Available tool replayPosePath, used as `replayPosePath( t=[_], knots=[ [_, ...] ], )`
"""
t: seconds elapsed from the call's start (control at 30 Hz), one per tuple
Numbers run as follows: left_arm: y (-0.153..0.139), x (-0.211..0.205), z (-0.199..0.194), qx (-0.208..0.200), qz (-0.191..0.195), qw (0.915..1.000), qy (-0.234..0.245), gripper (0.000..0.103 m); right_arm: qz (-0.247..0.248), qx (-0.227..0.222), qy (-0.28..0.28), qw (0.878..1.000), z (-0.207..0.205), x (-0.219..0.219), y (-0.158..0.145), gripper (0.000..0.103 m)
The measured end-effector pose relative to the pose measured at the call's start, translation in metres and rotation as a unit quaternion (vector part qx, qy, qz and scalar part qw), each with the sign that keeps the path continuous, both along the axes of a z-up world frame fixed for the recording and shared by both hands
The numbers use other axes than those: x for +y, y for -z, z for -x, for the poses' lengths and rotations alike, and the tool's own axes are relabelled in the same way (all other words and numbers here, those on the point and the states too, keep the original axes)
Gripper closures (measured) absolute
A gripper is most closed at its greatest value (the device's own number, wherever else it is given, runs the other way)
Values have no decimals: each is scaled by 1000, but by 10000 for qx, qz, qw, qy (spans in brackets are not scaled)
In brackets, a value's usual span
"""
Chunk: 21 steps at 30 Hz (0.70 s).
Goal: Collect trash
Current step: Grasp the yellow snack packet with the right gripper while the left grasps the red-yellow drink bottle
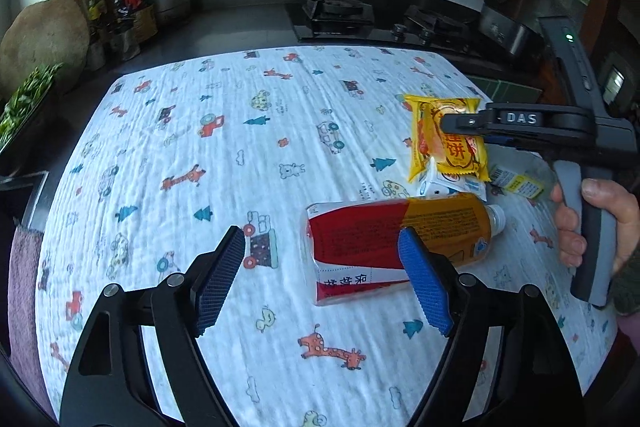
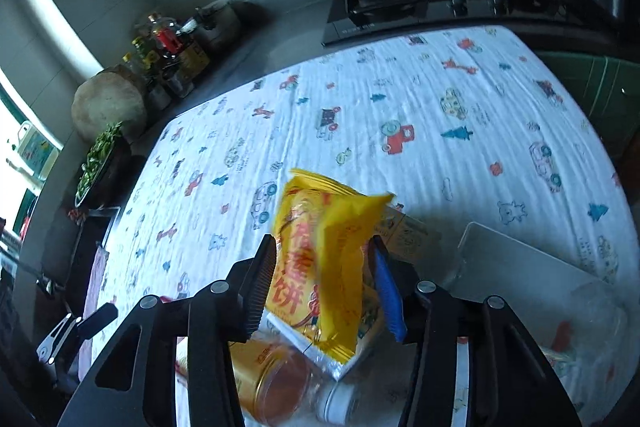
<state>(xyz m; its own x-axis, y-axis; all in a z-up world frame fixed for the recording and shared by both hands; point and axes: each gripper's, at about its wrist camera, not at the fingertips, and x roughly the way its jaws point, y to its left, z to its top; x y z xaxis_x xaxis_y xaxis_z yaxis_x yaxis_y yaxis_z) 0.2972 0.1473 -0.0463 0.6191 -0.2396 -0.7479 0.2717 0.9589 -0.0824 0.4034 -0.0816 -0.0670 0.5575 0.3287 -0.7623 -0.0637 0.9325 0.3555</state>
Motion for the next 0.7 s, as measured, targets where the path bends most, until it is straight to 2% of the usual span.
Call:
replayPosePath(
  t=[0.2, 0.3, 0.43, 0.53, 0.7],
  knots=[
    [2, -16, -3, -68, -289, 9965, 776, 19, -37, -23, -38, 10000, 0, -5, 5, 85],
    [2, -25, -3, -75, -432, 9908, 1284, 14, 21, -149, -62, 9999, 5, -6, 0, 88],
    [4, -39, -4, -160, -781, 9771, 1973, 11, 126, -304, -133, 9994, 12, -8, -12, 92],
    [7, -49, -11, -171, -1106, 9633, 2438, 10, 137, -387, -143, 9991, 18, -11, -19, 93],
    [11, -61, -18, -57, -1345, 9409, 3109, 8, 83, -524, -91, 9986, 33, -23, -33, 93]
  ],
)
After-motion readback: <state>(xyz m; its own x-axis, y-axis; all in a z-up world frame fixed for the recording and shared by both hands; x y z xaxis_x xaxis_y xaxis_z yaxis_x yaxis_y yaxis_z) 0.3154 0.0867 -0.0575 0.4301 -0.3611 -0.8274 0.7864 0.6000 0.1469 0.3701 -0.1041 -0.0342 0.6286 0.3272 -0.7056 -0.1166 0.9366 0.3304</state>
